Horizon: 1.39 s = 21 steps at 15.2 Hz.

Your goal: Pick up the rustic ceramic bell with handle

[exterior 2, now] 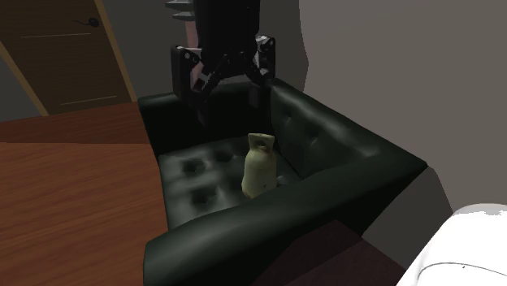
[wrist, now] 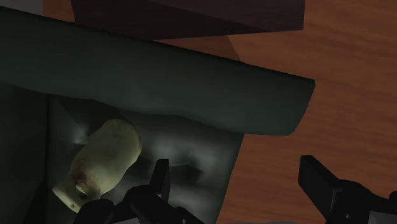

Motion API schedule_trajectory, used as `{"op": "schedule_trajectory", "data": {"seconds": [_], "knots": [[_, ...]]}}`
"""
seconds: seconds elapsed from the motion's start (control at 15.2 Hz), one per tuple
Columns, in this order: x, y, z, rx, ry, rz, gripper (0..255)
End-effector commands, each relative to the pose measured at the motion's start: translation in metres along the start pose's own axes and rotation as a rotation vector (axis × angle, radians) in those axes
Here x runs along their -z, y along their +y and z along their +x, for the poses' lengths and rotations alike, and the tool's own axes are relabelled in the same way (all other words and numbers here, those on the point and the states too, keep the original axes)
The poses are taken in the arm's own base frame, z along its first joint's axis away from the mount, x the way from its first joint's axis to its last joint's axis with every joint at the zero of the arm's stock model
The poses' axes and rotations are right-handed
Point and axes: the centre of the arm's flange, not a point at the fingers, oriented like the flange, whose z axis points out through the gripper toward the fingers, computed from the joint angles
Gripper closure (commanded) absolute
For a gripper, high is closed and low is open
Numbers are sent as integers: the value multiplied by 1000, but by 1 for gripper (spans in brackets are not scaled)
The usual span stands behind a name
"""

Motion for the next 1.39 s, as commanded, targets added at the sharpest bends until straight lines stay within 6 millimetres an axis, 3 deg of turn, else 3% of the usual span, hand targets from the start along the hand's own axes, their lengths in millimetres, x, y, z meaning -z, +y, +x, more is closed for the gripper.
{"op": "schedule_trajectory", "data": {"seconds": [0.0, 1.32], "knots": [[0, 0, 0, 0, 0, 0, 0], [-155, 198, 105, 161, -16, 68, 0]]}}
